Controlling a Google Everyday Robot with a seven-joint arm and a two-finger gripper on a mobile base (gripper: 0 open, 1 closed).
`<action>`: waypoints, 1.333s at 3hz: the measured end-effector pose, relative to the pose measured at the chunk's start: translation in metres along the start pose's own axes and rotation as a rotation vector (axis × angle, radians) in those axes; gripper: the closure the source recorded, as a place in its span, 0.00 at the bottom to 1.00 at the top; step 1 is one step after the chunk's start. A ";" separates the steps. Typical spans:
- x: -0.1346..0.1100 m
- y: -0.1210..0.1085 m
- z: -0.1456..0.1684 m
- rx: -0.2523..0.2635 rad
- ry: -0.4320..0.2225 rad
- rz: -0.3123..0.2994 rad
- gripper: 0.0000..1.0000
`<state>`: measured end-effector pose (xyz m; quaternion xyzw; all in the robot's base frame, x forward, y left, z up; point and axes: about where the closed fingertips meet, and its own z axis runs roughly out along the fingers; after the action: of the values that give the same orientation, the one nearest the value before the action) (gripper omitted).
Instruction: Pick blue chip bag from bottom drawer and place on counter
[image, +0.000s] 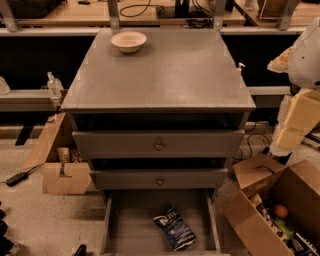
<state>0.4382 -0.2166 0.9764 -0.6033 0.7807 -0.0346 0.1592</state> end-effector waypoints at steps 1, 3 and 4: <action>0.000 0.000 0.000 0.000 0.000 0.000 0.00; 0.030 0.011 0.075 -0.034 -0.057 0.023 0.00; 0.080 0.037 0.169 -0.051 -0.147 0.036 0.00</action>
Offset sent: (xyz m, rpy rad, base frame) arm 0.0503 -0.0301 -0.1472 0.1464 -0.0912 -0.0517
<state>0.4353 -0.2591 0.7904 -0.5939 0.7783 0.0324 0.2012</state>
